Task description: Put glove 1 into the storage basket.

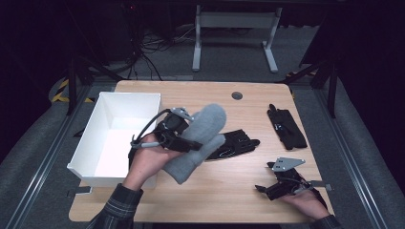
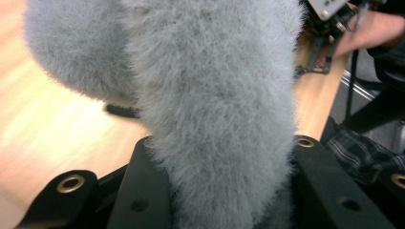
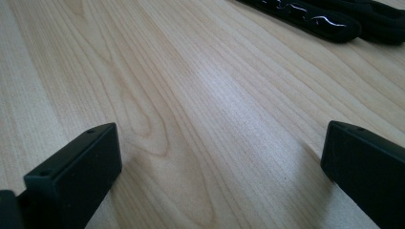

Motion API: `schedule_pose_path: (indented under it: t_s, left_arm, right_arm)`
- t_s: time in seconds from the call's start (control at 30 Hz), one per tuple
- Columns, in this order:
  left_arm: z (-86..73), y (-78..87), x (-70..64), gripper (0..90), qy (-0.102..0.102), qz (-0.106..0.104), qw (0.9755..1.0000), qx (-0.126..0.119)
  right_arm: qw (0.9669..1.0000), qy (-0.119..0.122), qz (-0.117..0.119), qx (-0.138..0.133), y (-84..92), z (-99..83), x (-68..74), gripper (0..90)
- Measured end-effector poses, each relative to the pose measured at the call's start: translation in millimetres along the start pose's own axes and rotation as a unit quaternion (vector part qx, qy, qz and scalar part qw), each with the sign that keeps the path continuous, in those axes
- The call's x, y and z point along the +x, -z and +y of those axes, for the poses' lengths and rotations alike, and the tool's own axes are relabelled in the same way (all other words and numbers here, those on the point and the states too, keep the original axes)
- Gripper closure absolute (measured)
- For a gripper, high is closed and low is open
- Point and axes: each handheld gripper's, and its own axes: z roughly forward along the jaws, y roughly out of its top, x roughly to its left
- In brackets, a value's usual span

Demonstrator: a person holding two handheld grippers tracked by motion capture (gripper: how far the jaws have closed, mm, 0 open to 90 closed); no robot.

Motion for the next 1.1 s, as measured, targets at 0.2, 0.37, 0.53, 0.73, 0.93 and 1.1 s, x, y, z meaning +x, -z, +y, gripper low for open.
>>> schedule_pose_path:
  t_s: [0.2,0.37,0.53,0.73,0.93,1.1]
  left_arm:
    - [-9.0,34.8,20.6,67.4,0.021,0.036,0.9989,-0.020]
    - [-19.6,58.5,35.2,67.4,0.043,0.052,0.9971,-0.034]
    - [-31.8,81.4,47.4,67.5,0.063,0.067,0.9946,-0.048]
    - [-49.0,101.6,60.2,67.4,0.089,0.086,0.9902,-0.065]
    - [-73.4,104.3,81.4,67.4,0.134,0.107,0.9833,-0.061]
    - [-94.5,93.3,100.3,67.4,0.171,0.116,0.9771,-0.050]
  right_arm:
    - [1.0000,0.000,0.000,0.000,0.0,0.0,0.0,0.2]
    - [1.0000,0.000,0.000,0.000,0.0,0.0,0.0,0.2]
    - [1.0000,0.000,0.000,0.000,0.0,0.0,0.0,0.2]
    - [1.0000,0.000,0.000,0.000,0.0,0.0,0.0,0.2]
    - [1.0000,0.000,0.000,0.000,0.0,0.0,0.0,0.2]
    - [1.0000,0.000,0.000,0.000,0.0,0.0,0.0,0.2]
